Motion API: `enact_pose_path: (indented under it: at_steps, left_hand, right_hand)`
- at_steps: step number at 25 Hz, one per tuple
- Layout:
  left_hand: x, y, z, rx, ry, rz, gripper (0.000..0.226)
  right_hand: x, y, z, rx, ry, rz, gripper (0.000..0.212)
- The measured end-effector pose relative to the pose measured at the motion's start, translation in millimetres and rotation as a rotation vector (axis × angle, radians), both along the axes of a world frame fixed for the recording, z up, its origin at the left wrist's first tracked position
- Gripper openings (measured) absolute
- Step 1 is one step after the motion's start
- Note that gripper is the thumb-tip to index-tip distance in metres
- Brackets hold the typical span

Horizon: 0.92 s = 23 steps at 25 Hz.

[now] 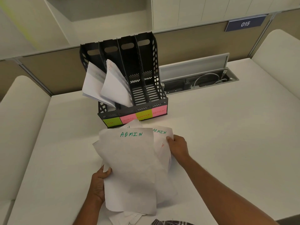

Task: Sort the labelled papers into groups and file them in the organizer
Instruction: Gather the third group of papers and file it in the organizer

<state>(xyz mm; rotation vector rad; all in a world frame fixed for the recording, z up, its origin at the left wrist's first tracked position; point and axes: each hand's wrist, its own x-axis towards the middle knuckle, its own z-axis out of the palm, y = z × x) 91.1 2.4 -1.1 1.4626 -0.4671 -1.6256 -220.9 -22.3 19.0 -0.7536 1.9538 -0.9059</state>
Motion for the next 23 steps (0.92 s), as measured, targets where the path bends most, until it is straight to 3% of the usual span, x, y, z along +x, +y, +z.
enact_pose_path:
  at_steps: [3, 5, 10, 14, 17, 19, 21, 23]
  left_hand:
    - [1, 0, -3, -0.006, 0.001, -0.001, 0.034]
    - [1, -1, -4, -0.013, 0.010, -0.011, 0.030]
    - [-1, -3, -8, -0.021, 0.055, -0.027, 0.037]
    - [-2, -6, -7, -0.031, 0.074, -0.106, 0.030]
    - [-9, -8, -6, -0.041, -0.100, -0.194, 0.024]
    - [-15, -8, -3, -0.079, -0.256, -0.243, 0.023]
    - [-23, -7, -1, -0.126, -0.379, -0.279, 0.038]
    - [-30, -4, 3, -0.159, -0.409, -0.304, 0.076]
  right_hand:
    - [-8, 4, 5, -0.085, 0.002, -0.045, 0.044]
    - [-14, 5, 19, -0.164, 0.150, -0.025, 0.049]
    - [-33, 12, 71, -0.553, 0.374, -0.002, 0.017]
    - [-55, 10, 134, -0.825, 0.619, -0.095, 0.022]
    - [-66, 12, 189, -0.954, 0.692, -0.144, 0.013]
    - [-75, 11, 218, -0.976, 0.670, -0.167, 0.023]
    - [-87, 2, 230, -0.902, 0.594, -0.140, 0.033]
    - [-95, -13, 213, -0.747, 0.469, -0.086, 0.035]
